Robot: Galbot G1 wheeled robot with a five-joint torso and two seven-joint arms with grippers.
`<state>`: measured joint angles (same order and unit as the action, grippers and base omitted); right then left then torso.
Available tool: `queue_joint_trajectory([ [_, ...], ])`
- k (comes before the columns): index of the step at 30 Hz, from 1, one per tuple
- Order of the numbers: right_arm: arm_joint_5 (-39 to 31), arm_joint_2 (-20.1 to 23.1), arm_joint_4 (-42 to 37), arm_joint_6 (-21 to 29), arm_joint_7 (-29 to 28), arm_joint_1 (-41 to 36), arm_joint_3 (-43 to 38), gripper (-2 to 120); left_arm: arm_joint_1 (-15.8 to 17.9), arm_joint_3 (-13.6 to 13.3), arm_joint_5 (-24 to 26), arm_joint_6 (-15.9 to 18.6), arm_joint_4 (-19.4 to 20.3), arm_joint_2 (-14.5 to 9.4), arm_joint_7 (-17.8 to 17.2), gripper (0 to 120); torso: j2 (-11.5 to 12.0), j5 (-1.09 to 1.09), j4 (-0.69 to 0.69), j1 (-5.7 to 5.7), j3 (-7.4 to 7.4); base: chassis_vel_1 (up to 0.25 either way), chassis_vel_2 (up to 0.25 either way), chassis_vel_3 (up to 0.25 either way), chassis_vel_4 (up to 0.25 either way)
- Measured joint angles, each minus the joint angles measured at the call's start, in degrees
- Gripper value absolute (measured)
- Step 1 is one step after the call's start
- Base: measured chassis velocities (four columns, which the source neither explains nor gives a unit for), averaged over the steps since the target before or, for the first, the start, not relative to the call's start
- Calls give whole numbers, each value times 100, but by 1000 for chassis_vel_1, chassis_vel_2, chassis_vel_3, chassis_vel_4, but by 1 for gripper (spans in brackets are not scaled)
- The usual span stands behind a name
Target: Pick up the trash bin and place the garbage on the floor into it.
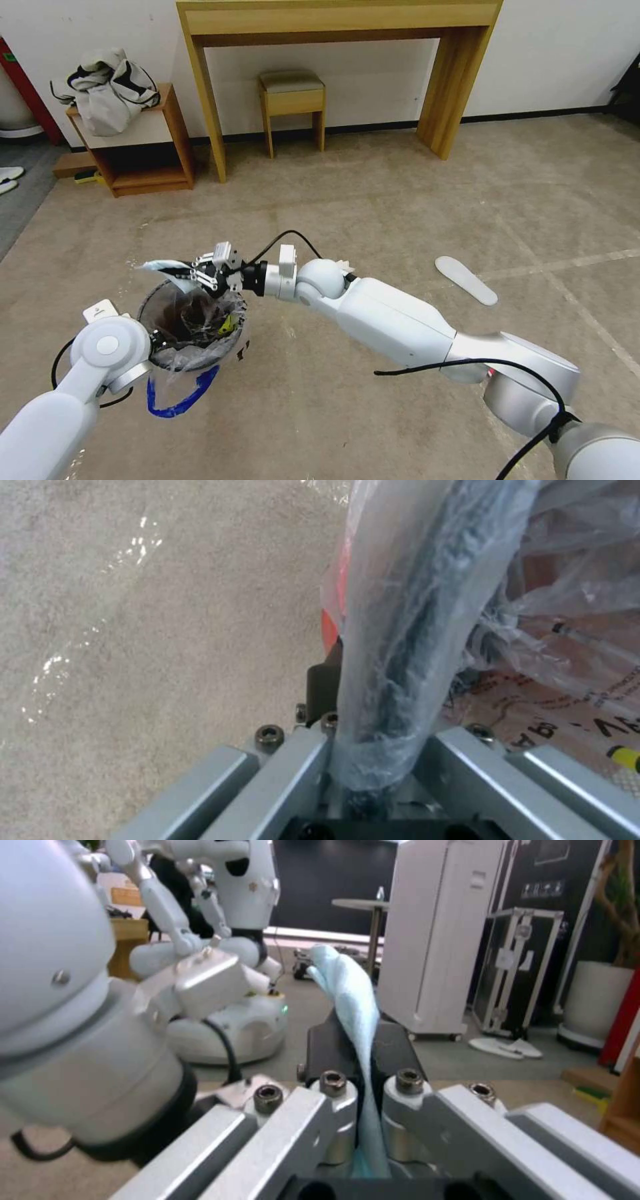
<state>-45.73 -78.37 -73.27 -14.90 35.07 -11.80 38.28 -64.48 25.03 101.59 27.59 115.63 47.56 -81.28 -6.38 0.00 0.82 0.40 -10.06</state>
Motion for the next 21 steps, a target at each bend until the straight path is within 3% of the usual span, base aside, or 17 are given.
queue_joint_trajectory([
  [21, 314, 140, -83, -26, 46, -358, 155, 0, 50, 6, 24, -28, -11, -70, -25, 0, 0, 1, 0, 0, 0, 0, 0, 0, 0],
])
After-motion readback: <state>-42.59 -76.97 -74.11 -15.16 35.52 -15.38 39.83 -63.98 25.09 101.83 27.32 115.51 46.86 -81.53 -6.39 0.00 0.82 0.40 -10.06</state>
